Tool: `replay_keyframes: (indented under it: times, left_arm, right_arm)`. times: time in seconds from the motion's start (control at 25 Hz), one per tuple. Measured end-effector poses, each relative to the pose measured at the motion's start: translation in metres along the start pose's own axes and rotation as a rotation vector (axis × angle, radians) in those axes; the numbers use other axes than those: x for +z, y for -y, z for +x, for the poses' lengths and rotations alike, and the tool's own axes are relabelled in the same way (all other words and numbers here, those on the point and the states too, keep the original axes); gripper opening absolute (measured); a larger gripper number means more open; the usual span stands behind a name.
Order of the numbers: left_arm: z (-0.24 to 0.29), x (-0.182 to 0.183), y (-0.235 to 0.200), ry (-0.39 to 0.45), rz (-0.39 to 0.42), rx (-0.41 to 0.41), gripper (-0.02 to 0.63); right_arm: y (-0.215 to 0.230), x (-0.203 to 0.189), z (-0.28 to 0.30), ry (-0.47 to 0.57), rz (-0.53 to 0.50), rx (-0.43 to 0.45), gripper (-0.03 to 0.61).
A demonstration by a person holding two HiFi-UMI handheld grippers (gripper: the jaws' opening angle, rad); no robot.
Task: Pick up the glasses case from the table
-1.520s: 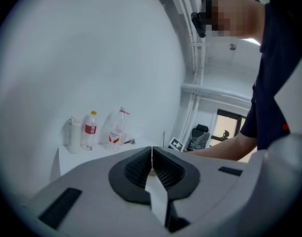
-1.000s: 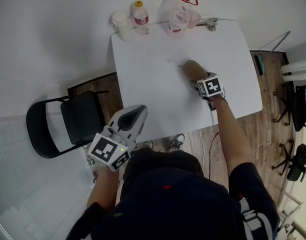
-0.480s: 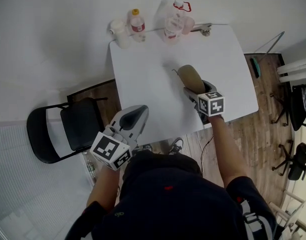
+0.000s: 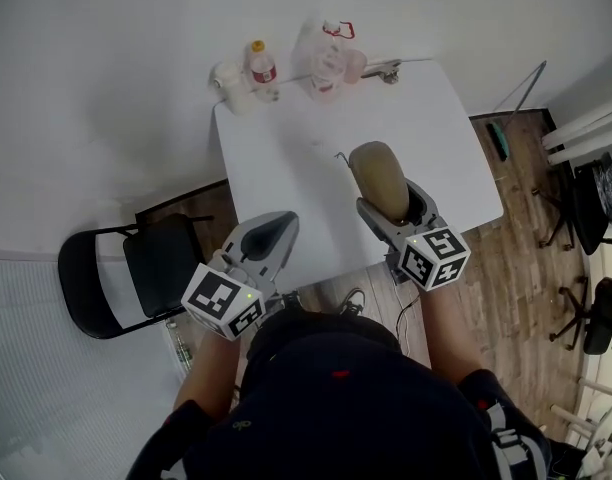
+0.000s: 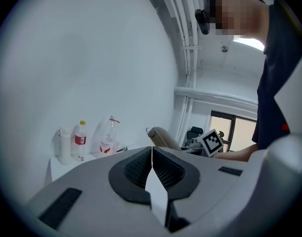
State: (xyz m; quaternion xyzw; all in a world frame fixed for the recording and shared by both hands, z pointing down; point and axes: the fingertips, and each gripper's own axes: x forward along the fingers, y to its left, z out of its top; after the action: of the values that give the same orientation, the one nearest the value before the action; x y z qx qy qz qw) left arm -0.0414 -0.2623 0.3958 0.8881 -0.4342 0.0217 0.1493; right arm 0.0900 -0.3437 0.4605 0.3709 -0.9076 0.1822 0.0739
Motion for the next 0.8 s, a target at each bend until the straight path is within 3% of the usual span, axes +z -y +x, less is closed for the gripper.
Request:
replay_keyframes:
  times: [0.2, 0.4, 0.8]
  left_arm:
    - [-0.005, 0.015, 0.018, 0.030, 0.028, -0.007, 0.023]
    - [-0.007, 0.031, 0.032, 0.066, 0.065, -0.014, 0.024]
    - [-0.014, 0.049, 0.052, 0.100, 0.112, -0.018, 0.025]
  right_arm:
    - [-0.022, 0.049, -0.051, 0.133, 0.027, 0.017, 0.400]
    - [-0.030, 0.088, -0.092, 0.236, -0.046, -0.006, 0.400]
    - [-0.028, 0.122, -0.128, 0.339, -0.032, -0.003, 0.400]
